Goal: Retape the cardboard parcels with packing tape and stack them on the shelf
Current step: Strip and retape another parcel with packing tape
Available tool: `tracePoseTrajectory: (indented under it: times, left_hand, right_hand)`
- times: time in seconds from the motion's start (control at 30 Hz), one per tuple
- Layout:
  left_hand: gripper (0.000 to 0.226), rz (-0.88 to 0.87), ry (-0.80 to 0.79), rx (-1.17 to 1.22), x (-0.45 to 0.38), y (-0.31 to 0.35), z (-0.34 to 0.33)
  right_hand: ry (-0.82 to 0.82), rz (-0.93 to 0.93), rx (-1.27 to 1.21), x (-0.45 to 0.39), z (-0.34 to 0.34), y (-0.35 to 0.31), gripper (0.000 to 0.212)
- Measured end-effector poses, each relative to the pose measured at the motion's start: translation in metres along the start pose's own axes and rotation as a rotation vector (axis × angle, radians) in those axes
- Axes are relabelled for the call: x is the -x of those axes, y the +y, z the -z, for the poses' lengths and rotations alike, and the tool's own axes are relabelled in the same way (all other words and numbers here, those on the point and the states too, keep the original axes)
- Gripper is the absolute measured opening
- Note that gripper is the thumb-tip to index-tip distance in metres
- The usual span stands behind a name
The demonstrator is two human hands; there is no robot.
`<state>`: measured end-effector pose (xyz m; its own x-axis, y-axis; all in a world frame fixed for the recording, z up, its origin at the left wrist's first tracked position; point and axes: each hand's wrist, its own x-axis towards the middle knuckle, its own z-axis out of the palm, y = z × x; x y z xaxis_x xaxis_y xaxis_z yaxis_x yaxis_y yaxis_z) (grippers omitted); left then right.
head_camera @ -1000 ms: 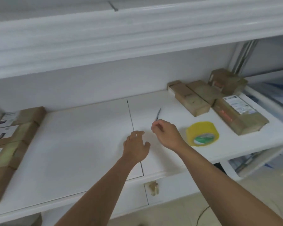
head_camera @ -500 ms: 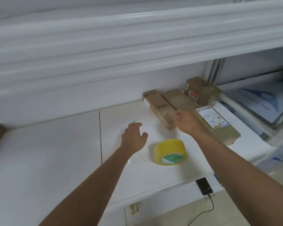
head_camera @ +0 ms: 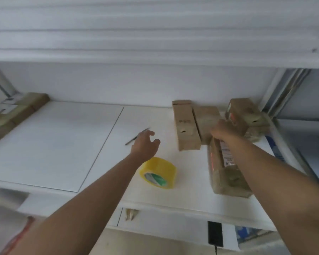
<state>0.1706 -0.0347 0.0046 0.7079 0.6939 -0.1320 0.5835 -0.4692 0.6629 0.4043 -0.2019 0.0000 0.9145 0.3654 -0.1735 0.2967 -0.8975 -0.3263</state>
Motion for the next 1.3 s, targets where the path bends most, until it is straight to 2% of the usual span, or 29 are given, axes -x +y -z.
tracePoseTrajectory:
  times: [0.07, 0.1, 0.17, 0.2, 0.23, 0.4, 0.5, 0.7, 0.83, 0.93, 1.03, 1.17, 1.2, 1.27, 1.3]
  left_hand:
    - [0.041, 0.042, 0.048, 0.038, 0.003, -0.005, 0.005]
    - [0.041, 0.063, 0.066, 0.051, 0.006, -0.008, 0.007]
    - [0.041, 0.104, 0.104, 0.058, 0.012, -0.015, 0.013]
    - [0.040, 0.124, 0.123, 0.064, 0.015, -0.018, 0.016]
    - [0.039, 0.140, 0.146, 0.074, 0.018, -0.021, 0.019]
    - [0.035, 0.186, 0.244, 0.136, 0.022, -0.026, 0.026]
    - [0.034, 0.167, 0.261, 0.150, 0.023, -0.022, 0.025]
    - [0.033, 0.108, 0.281, 0.192, 0.016, -0.019, 0.032]
    - [0.032, 0.084, 0.274, 0.268, 0.010, -0.025, 0.039]
    - [0.031, 0.048, 0.265, 0.307, 0.005, -0.037, 0.047]
    - [0.035, 0.010, 0.274, 0.337, -0.005, -0.057, 0.064]
    - [0.075, 0.070, 0.250, 0.573, -0.014, -0.093, 0.104]
    - [0.078, 0.103, 0.230, 0.679, -0.014, -0.102, 0.116]
    - [0.065, 0.154, 0.197, 0.851, -0.013, -0.124, 0.137]
    - [0.056, 0.164, 0.209, 0.861, -0.013, -0.137, 0.146]
  right_hand:
    - [-0.081, -0.034, -0.010, -0.016, -0.006, 0.003, 0.033]
    - [-0.127, -0.062, -0.020, -0.029, -0.013, 0.006, 0.050]
    - [-0.204, -0.110, -0.015, -0.048, -0.021, 0.007, 0.104]
    - [-0.226, -0.124, -0.017, -0.049, -0.020, 0.004, 0.122]
    - [-0.220, -0.121, -0.026, -0.049, -0.018, 0.001, 0.128]
    - [-0.134, -0.083, 0.053, -0.033, -0.002, -0.004, 0.126]
    - [-0.061, -0.018, 0.016, -0.027, 0.003, -0.008, 0.114]
    - [0.299, 0.109, -0.023, -0.021, 0.009, -0.014, 0.088]
    - [0.451, 0.285, -0.243, 0.002, 0.017, -0.039, 0.083]
    - [0.338, 0.348, -0.536, 0.029, 0.013, -0.074, 0.085]
    - [0.167, 0.361, -0.699, 0.062, -0.009, -0.119, 0.081]
    - [-0.047, 0.411, -0.779, 0.098, -0.054, -0.177, 0.081]
    - [-0.102, 0.438, -0.779, 0.108, -0.065, -0.193, 0.078]
    - [-0.190, 0.491, -0.759, 0.128, -0.086, -0.225, 0.066]
    - [-0.224, 0.503, -0.738, 0.139, -0.095, -0.240, 0.059]
